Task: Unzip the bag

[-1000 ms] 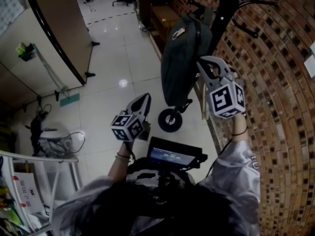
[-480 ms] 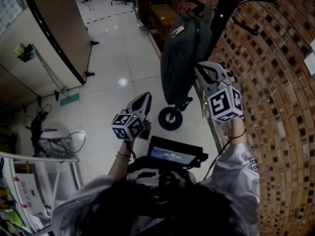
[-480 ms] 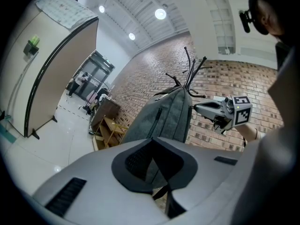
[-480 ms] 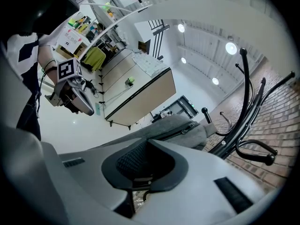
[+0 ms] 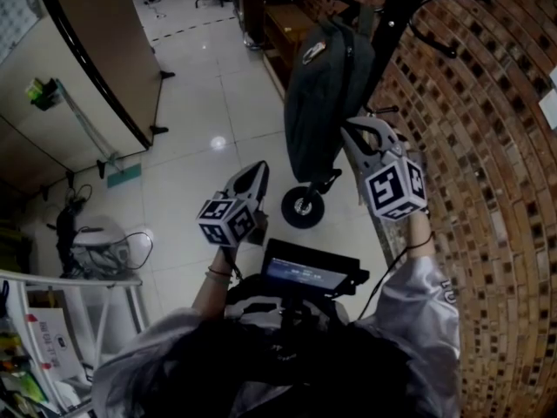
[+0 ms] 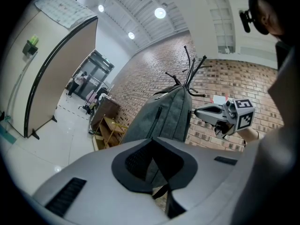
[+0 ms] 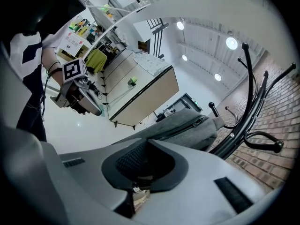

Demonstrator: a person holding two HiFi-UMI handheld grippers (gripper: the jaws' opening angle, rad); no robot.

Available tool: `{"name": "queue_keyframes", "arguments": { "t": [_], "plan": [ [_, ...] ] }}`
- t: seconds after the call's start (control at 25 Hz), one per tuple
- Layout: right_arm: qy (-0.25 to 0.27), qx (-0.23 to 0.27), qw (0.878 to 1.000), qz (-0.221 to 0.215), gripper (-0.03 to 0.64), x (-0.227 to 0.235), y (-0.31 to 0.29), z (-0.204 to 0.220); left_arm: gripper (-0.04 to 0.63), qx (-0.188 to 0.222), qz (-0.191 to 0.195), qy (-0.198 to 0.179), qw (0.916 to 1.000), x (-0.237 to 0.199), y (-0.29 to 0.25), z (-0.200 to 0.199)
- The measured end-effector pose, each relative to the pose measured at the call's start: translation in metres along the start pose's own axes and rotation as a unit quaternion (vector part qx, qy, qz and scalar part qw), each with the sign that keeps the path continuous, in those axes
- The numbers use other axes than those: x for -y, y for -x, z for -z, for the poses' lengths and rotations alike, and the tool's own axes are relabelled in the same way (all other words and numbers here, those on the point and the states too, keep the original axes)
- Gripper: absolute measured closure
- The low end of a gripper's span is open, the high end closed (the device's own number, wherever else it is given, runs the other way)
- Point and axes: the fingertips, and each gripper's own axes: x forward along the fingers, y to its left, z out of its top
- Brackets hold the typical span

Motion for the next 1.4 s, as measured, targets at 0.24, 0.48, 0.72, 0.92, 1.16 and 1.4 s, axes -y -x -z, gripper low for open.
{"name": "queue_keyframes", "arguments": {
  "t": [0.24, 0.48, 0.72, 0.92, 1.16, 1.4],
  "plan": [
    [-0.011, -0.013, 1.000, -0.011, 0.600, -0.014, 0.000, 0.009, 0.586, -0.008, 0.004, -0.003, 1.0000, 0.002, -0.001, 0.003],
    [-0.021, -0.021, 0.999, -0.025, 0.597, -0.031, -0.001, 0.017, 0.586, -0.009, 0.009, -0.005, 0.9999, 0.005, -0.004, 0.005],
    [-0.023, -0.021, 0.999, -0.043, 0.597, -0.045, -0.003, 0.020, 0.586, -0.011, 0.010, -0.004, 0.9999, 0.006, -0.006, 0.005],
    [-0.030, -0.022, 0.998, -0.050, 0.597, -0.053, -0.004, 0.020, 0.586, -0.011, 0.008, -0.002, 0.9999, 0.002, -0.004, 0.005],
    [-0.036, -0.029, 0.997, -0.054, 0.594, -0.063, -0.004, 0.025, 0.586, -0.010, 0.010, 0.000, 0.9999, 0.001, -0.005, 0.006],
    [-0.052, -0.038, 0.996, -0.060, 0.591, -0.076, -0.006, 0.035, 0.586, -0.015, 0.010, -0.003, 0.9998, 0.001, -0.006, 0.007]
  ]
}}
